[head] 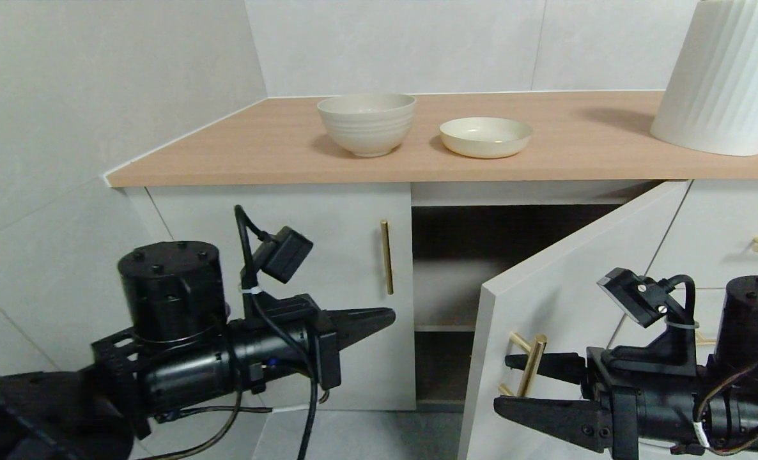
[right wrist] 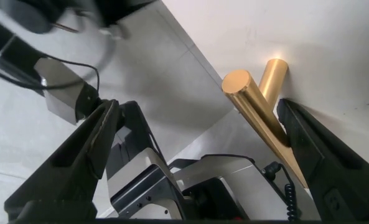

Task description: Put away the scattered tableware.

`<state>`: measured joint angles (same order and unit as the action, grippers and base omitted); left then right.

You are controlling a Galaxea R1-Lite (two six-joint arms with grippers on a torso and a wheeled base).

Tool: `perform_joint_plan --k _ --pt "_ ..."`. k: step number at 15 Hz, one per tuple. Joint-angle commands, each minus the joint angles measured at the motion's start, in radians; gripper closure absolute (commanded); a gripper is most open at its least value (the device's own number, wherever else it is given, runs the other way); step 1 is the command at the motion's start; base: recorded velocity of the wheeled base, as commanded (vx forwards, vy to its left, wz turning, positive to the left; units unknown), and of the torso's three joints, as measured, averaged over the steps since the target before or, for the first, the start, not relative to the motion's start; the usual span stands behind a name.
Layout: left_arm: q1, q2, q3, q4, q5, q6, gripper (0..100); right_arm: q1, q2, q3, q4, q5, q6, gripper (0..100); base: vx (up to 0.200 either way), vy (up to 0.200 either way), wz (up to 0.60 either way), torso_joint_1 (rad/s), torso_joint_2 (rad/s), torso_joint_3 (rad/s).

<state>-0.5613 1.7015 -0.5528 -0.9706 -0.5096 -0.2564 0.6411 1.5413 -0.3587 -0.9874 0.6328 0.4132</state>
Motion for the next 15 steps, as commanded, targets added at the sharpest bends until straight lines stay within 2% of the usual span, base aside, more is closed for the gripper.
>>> perform_joint_plan --k 1,3,5,7,10,11,15 --pt "-0.081 0.234 -0.05 -0.169 0.033 -0.001 100 0.0 -0.009 0.0 0.0 -0.007 -0.001 0 0.0 0.0 0.0 0.0 0.0 0.0" --pt "-0.154 0.336 -0.108 -0.197 0.086 -0.001 100 -0.001 -0.012 0.0 0.0 -0.018 -0.002 0 0.0 0.0 0.0 0.0 0.0 0.0" --pt "-0.181 0.395 -0.165 -0.226 0.097 -0.001 100 -0.004 -0.012 0.0 0.0 -0.019 -0.002 0 0.0 0.0 0.0 0.0 0.0 0.0" --pt "-0.203 0.434 -0.231 -0.257 0.144 -0.001 100 -0.004 -0.013 0.0 0.0 -0.021 -0.002 0 0.0 0.0 0.0 0.0 0.0 0.0" --pt "-0.226 0.438 -0.239 -0.293 0.164 -0.003 100 -0.023 -0.009 0.001 0.0 -0.03 -0.034 0 0.0 0.0 0.0 0.0 0.0 0.0" --pt "-0.227 0.437 -0.231 -0.319 0.166 -0.003 100 -0.031 -0.004 0.02 0.0 -0.059 -0.06 0 0.0 0.0 0.0 0.0 0.0 0.0" --pt "-0.229 0.431 -0.23 -0.323 0.164 -0.003 100 -0.086 -0.061 0.095 0.0 -0.143 -0.12 0 0.0 0.0 0.0 0.0 0.0 0.0"
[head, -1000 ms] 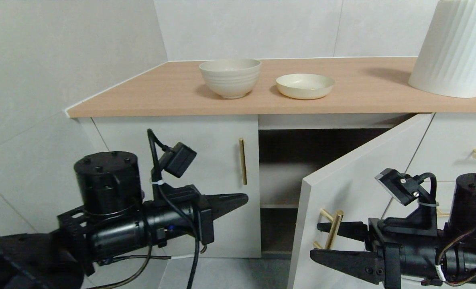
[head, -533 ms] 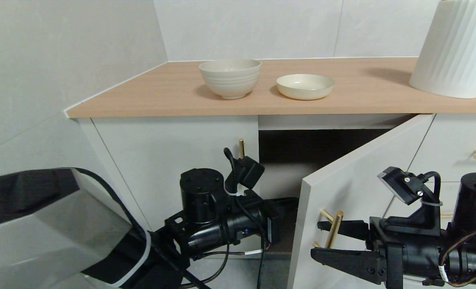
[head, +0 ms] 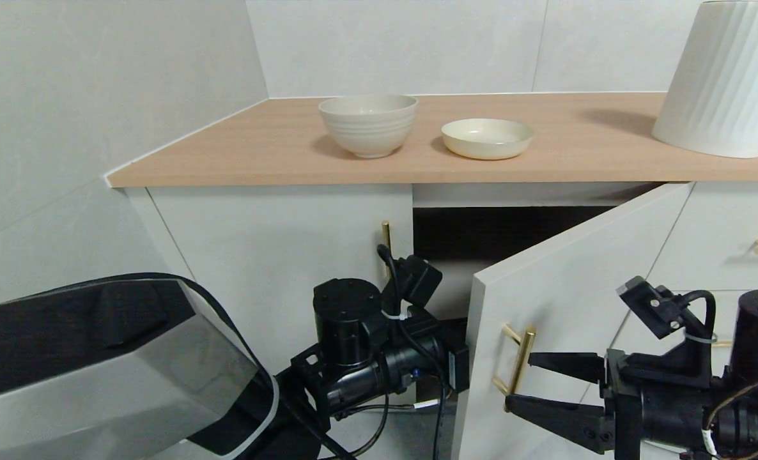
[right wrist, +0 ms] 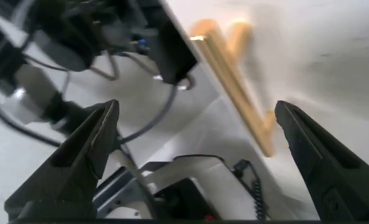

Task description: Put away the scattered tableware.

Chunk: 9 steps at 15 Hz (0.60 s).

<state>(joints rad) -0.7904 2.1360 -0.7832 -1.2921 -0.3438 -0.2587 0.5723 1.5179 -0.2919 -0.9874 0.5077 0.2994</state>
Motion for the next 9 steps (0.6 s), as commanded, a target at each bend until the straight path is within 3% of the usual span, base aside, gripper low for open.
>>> perform_joint_plan --k 1,4,6,8,9 --pt "0.0 -0.004 0.001 0.001 -0.001 -0.001 100 -0.025 -0.084 0.056 0.007 -0.028 -0.008 0 0.0 0.0 0.0 0.0 0.0 0.0" --pt "-0.006 -0.005 0.001 0.001 -0.001 -0.001 100 -0.043 -0.223 0.091 0.084 -0.029 -0.009 0 0.0 0.0 0.0 0.0 0.0 0.0" --pt "-0.015 -0.014 0.009 0.001 -0.001 -0.001 100 -0.121 -0.289 0.086 0.159 -0.035 -0.068 0 0.0 0.0 0.0 0.0 0.0 0.0" --pt "-0.018 -0.018 0.01 0.001 -0.001 -0.001 100 -0.158 -0.301 0.082 0.193 -0.08 -0.126 0 0.0 0.0 0.0 0.0 0.0 0.0" --pt "-0.026 -0.013 0.01 0.004 0.0 -0.001 100 -0.161 -0.311 0.066 0.228 -0.179 -0.175 0 0.0 0.0 0.0 0.0 0.0 0.0"
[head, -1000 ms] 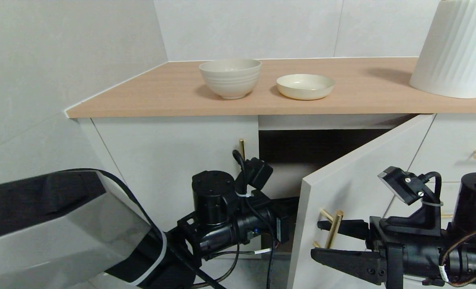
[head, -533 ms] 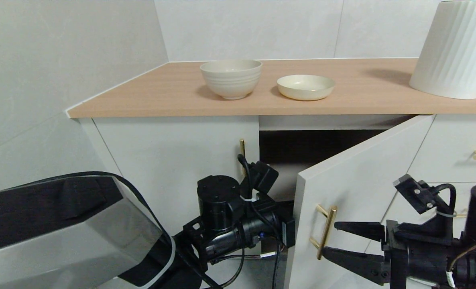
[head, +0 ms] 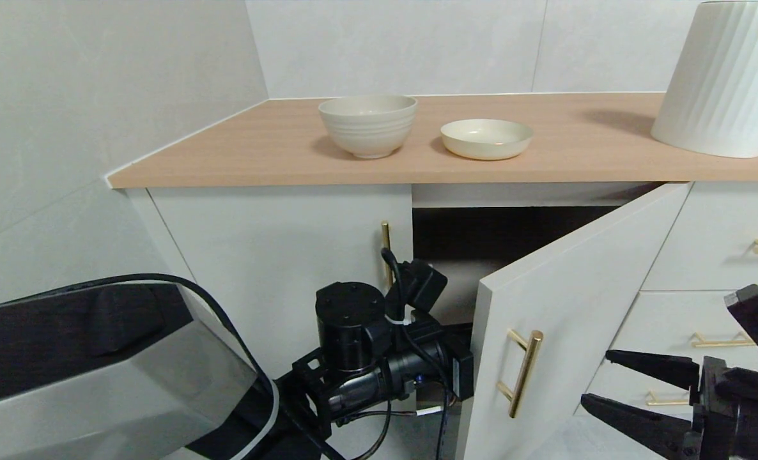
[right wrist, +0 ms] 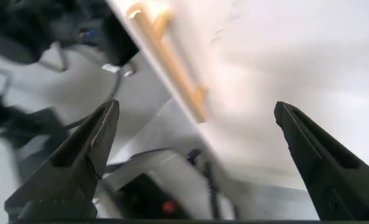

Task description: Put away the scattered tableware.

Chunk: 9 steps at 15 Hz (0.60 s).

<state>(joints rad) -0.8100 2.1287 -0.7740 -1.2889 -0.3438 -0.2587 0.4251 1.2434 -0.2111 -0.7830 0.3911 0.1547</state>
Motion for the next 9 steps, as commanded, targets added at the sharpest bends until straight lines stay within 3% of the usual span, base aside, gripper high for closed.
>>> perform_joint_plan --k 1,6,9 --pt "-0.009 -0.003 0.001 0.002 0.0 -0.002 100 -0.014 -0.042 -0.025 0.033 -0.109 -0.052 0 0.0 0.0 0.0 0.0 0.0 0.0" --pt "-0.024 -0.003 -0.036 0.059 0.002 -0.004 100 -0.014 -0.111 -0.059 0.106 -0.118 -0.058 0 0.0 0.0 0.0 0.0 0.0 0.0" --pt "-0.024 -0.015 -0.068 0.109 0.002 -0.004 100 -0.014 -0.134 -0.073 0.139 -0.118 -0.057 0 -0.2 0.0 0.0 0.001 0.0 0.007"
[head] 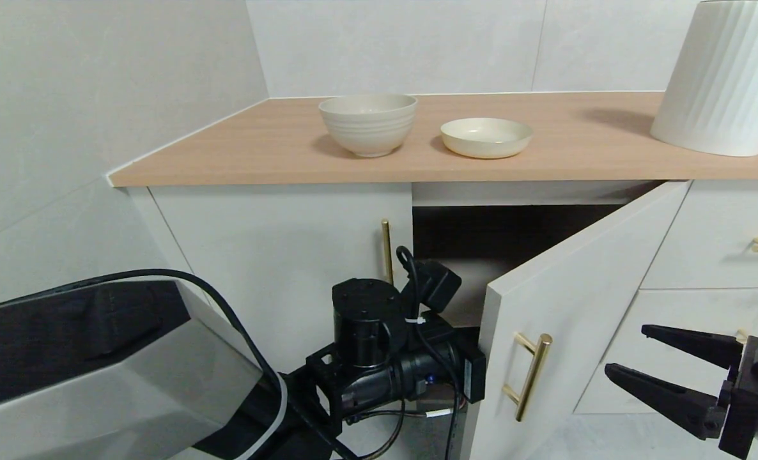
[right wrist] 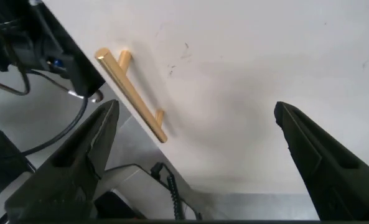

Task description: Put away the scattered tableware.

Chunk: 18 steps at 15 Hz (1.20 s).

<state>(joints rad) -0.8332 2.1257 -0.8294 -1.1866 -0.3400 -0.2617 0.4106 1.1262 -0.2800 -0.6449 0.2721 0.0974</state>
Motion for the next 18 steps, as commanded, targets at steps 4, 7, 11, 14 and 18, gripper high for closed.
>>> perform_joint_plan --k 4,7,11,14,18 --pt "-0.021 -0.003 -0.047 0.036 0.019 -0.001 100 0.0 -0.032 -0.007 0.004 0.001 0.001 0 -0.2 0.0 0.0 -0.002 0.0 0.0" --pt "-0.021 0.029 -0.116 0.102 0.021 -0.001 100 0.0 -0.037 -0.008 0.004 0.001 0.001 0 -0.067 0.0 0.0 -0.006 0.0 0.002" --pt "0.0 0.105 -0.272 0.223 0.021 -0.001 100 0.0 -0.048 -0.016 0.004 0.001 0.001 0 0.0 0.0 0.0 0.0 0.0 0.0" --pt "-0.001 0.117 -0.326 0.268 0.045 -0.002 100 -0.001 -0.066 -0.041 0.004 -0.001 0.002 0 0.0 0.0 0.0 0.0 0.0 0.0" --pt "-0.078 0.094 -0.364 0.294 0.091 -0.002 100 -0.044 -0.1 -0.12 0.005 -0.004 0.033 0 0.0 0.0 0.0 0.0 0.0 0.0"
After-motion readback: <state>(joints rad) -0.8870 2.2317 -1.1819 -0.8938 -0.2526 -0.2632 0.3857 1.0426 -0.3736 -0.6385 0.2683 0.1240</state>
